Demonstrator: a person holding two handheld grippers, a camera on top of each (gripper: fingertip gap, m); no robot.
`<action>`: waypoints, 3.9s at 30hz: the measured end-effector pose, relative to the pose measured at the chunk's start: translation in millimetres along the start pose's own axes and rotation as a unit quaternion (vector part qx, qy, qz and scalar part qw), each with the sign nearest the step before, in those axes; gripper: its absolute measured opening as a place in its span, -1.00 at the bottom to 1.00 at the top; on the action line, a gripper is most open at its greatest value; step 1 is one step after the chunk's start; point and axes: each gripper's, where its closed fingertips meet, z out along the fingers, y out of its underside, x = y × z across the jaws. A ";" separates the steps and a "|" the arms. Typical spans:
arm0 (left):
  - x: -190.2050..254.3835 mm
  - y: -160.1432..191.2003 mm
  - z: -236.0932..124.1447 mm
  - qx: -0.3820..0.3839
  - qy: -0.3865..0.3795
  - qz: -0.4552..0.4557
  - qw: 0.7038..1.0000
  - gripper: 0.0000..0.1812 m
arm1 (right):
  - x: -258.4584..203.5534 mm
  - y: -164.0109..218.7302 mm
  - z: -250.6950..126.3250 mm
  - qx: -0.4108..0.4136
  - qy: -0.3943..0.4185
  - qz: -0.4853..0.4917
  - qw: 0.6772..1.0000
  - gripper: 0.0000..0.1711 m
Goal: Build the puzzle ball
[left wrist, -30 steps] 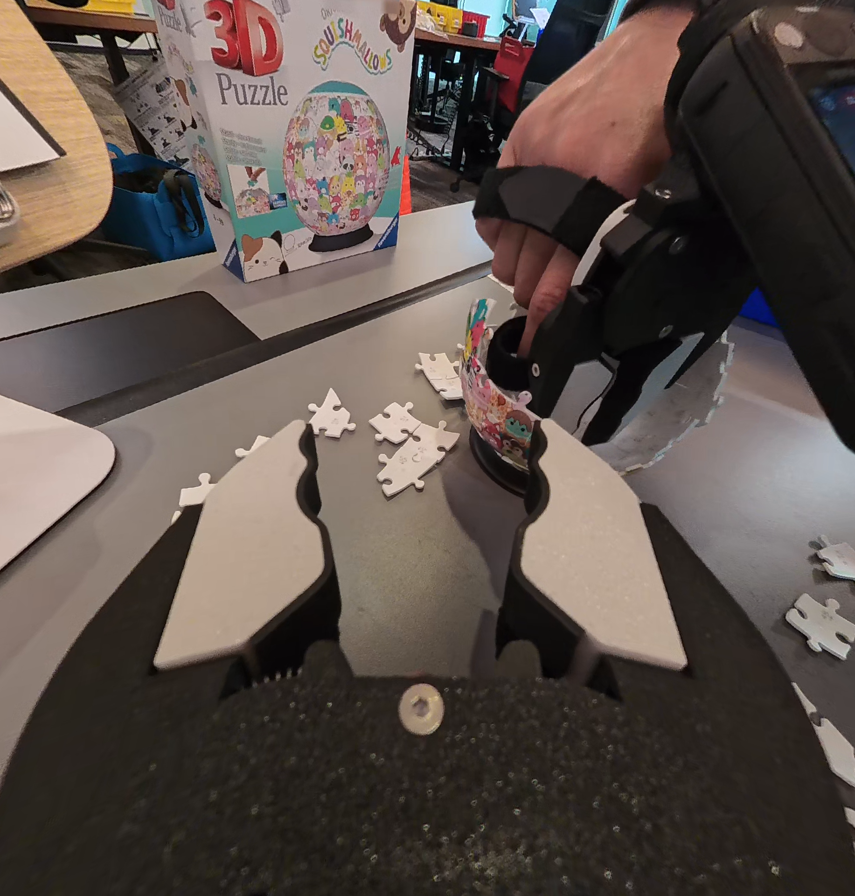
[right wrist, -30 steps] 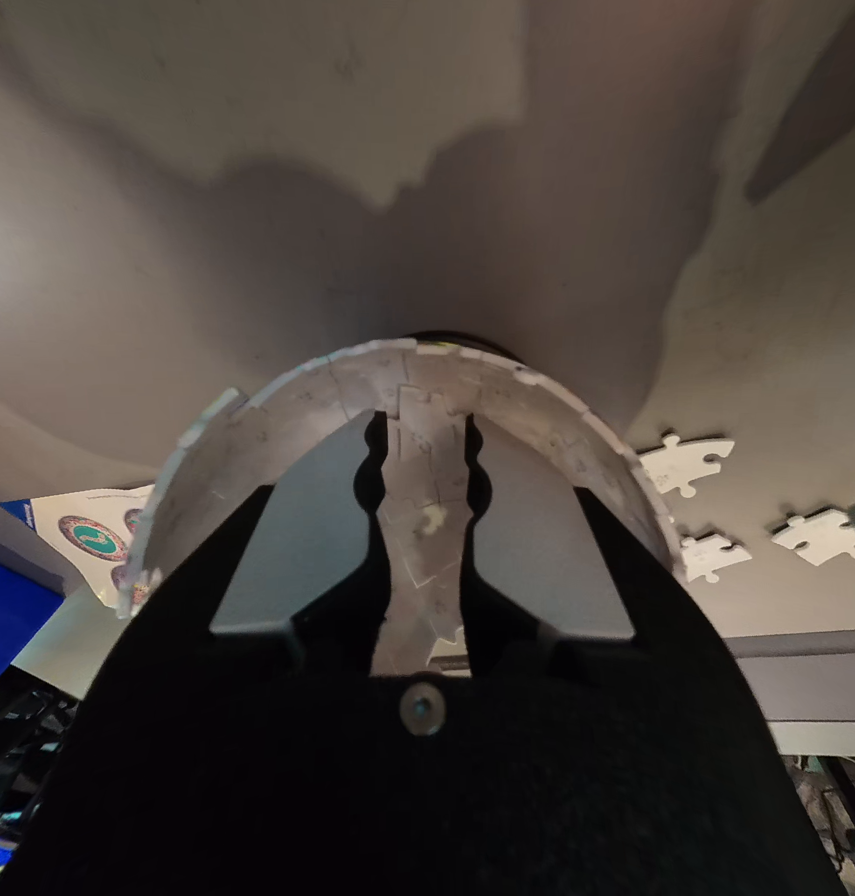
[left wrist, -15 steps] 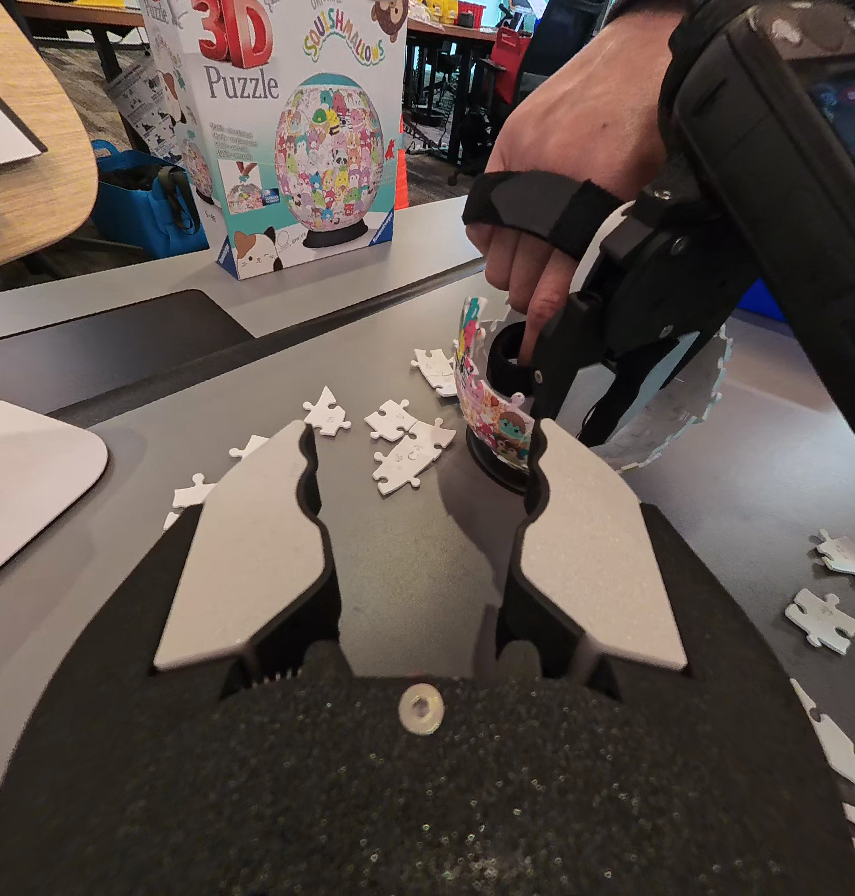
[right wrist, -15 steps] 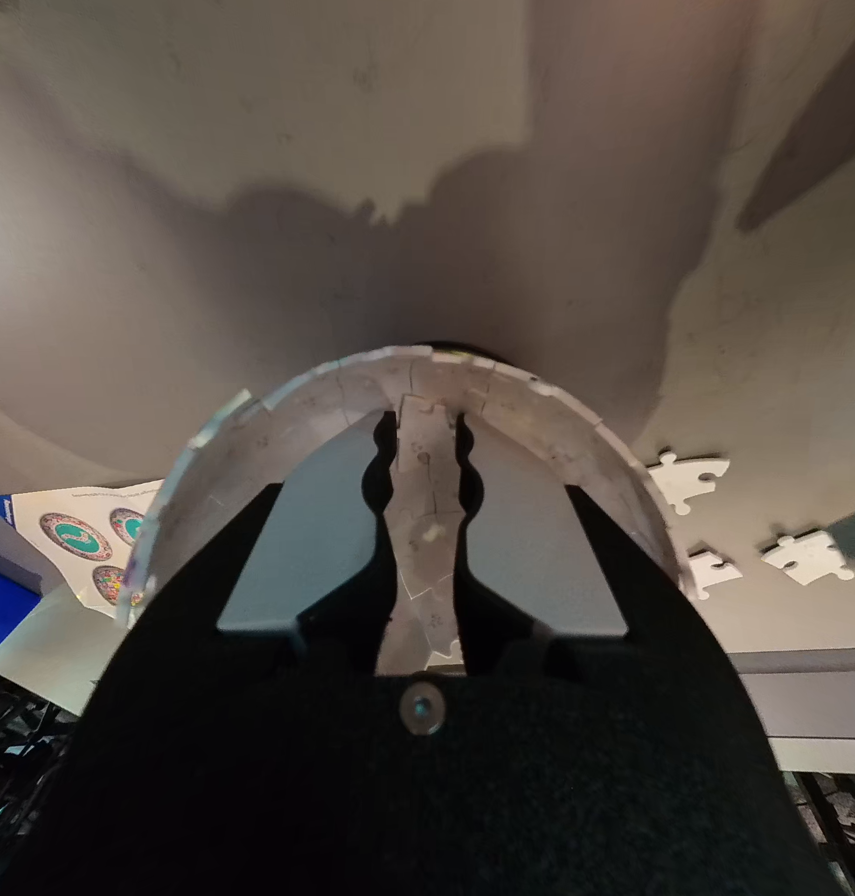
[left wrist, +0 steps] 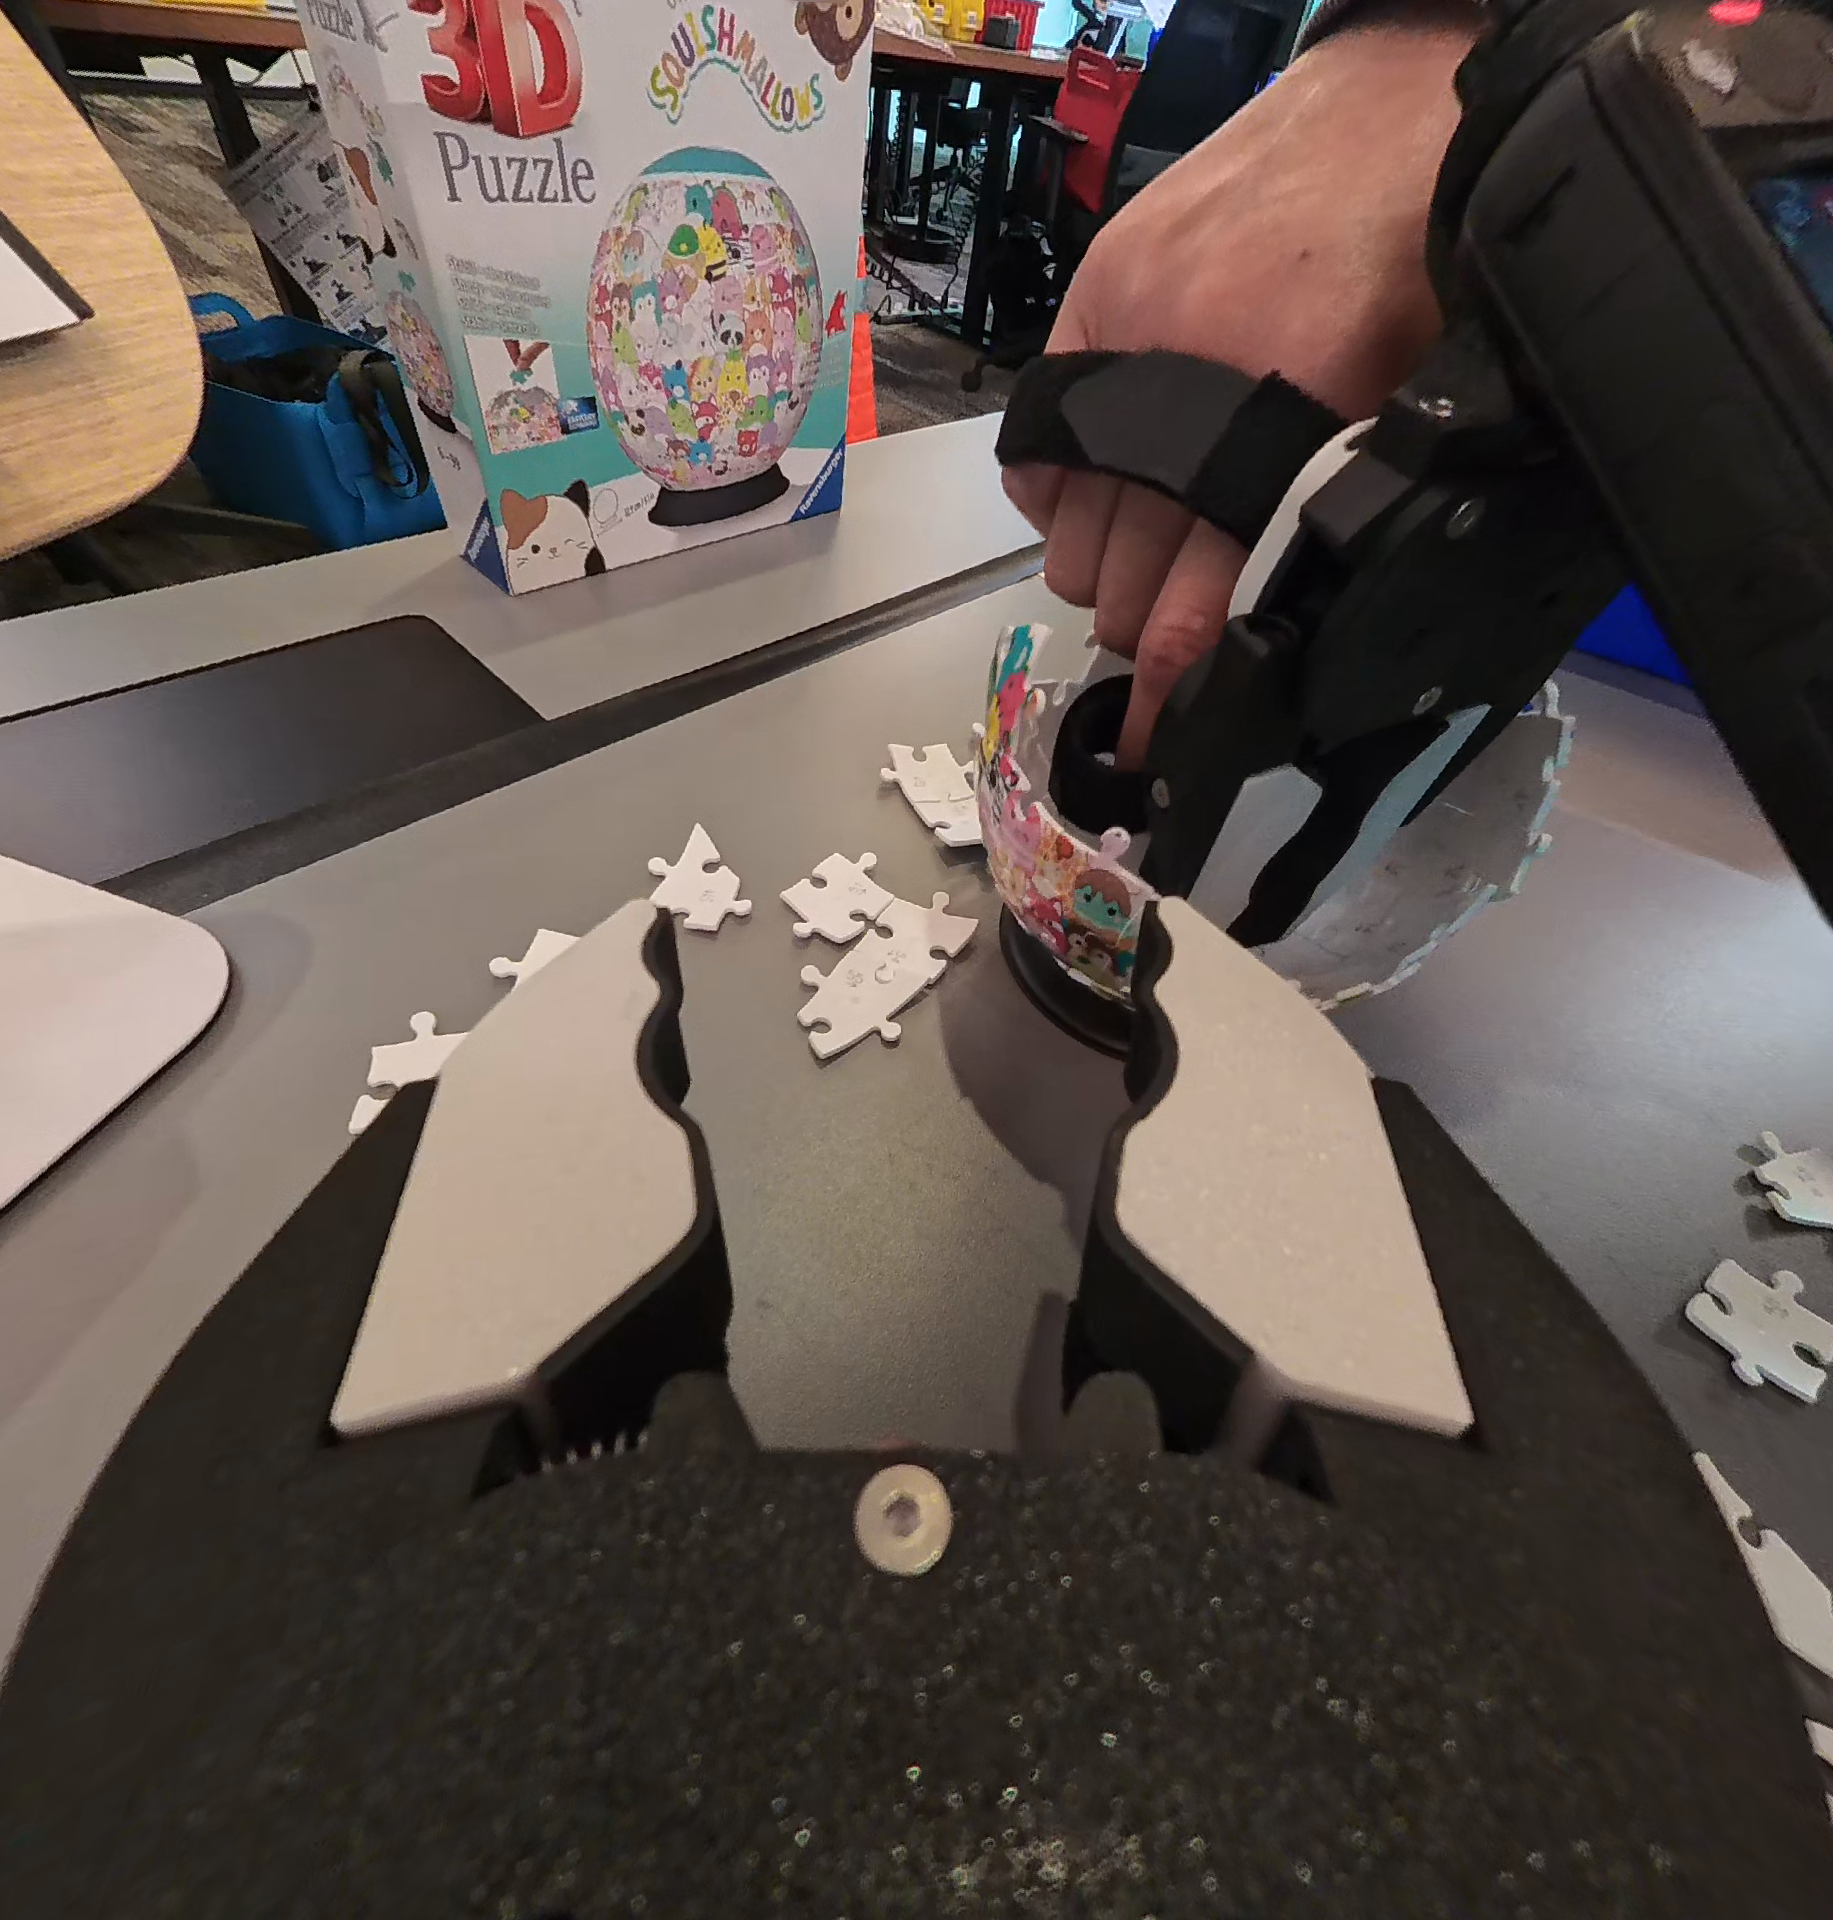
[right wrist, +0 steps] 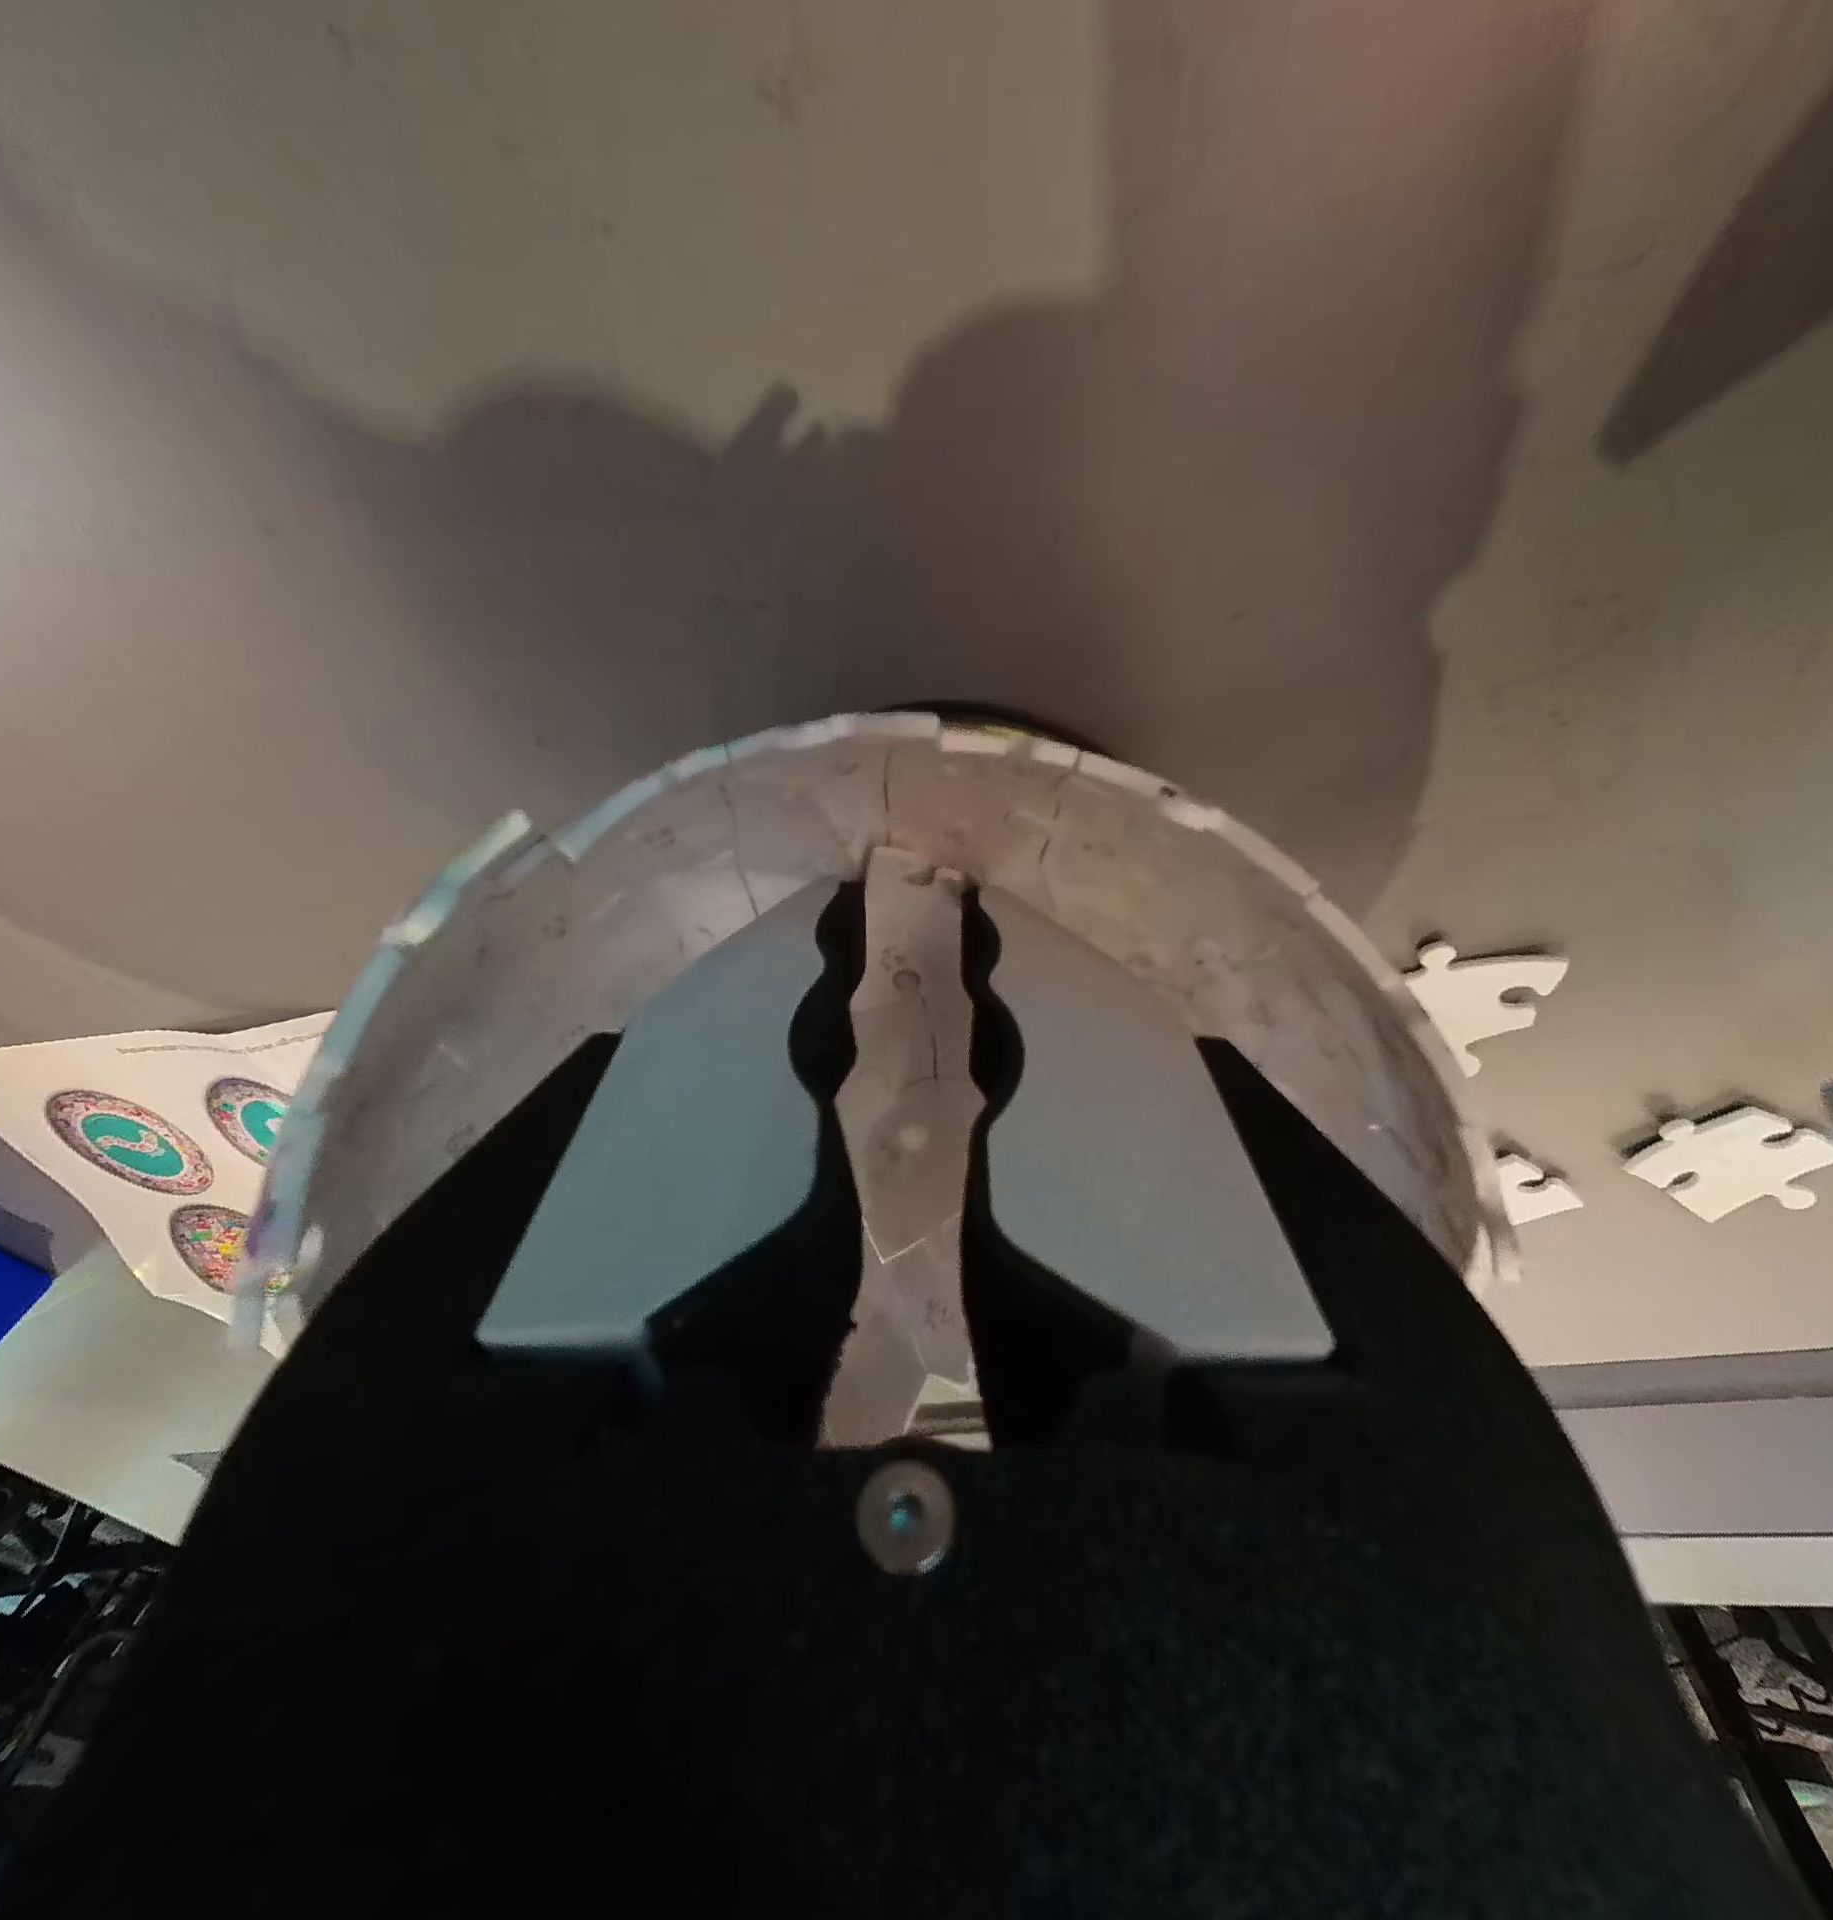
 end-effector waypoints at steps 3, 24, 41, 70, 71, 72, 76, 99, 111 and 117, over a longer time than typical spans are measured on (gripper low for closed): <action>0.0 -0.2 -0.1 0.001 0.000 0.000 1.000 -0.09 | 2.6 0.4 -5.1 0.003 0.008 0.002 1.000 -0.79; 102.6 -100.7 -64.5 0.063 0.170 -0.118 0.976 -0.45 | -38.0 -30.0 -186.8 0.025 0.334 0.152 0.930 -0.80; 286.5 -52.7 -61.8 -0.095 0.211 -0.184 0.955 -1.00 | -131.0 -143.4 -161.6 0.048 0.454 0.208 0.865 -0.89; 294.5 164.8 -126.0 -0.330 0.075 0.138 0.931 -0.17 | -218.5 -218.8 -41.4 0.420 0.387 0.506 0.647 -0.68; 294.0 165.0 -125.7 -0.329 0.079 0.135 0.931 -0.26 | -218.7 -220.0 -42.1 0.423 0.387 0.503 0.647 -0.68; 291.9 163.9 -125.2 -0.324 0.078 0.133 0.933 -0.33 | -218.9 -220.7 -42.3 0.424 0.386 0.501 0.648 -0.68; 290.4 163.0 -125.1 -0.317 0.083 0.139 0.935 -0.58 | -218.4 -223.8 -39.8 0.434 0.370 0.502 0.650 -0.73; 343.1 50.0 -109.1 -0.060 -0.011 0.196 0.979 -0.73 | -173.2 -250.6 -67.1 0.596 0.220 0.573 0.518 -0.98; 367.8 80.0 -104.7 -0.133 0.170 0.033 0.976 -0.98 | -179.0 -273.2 -76.2 0.533 0.281 0.480 0.638 -0.97; 367.3 71.1 -104.8 -0.116 0.168 0.017 0.979 -0.98 | -176.7 -270.8 -90.9 0.608 0.276 0.471 0.577 -0.97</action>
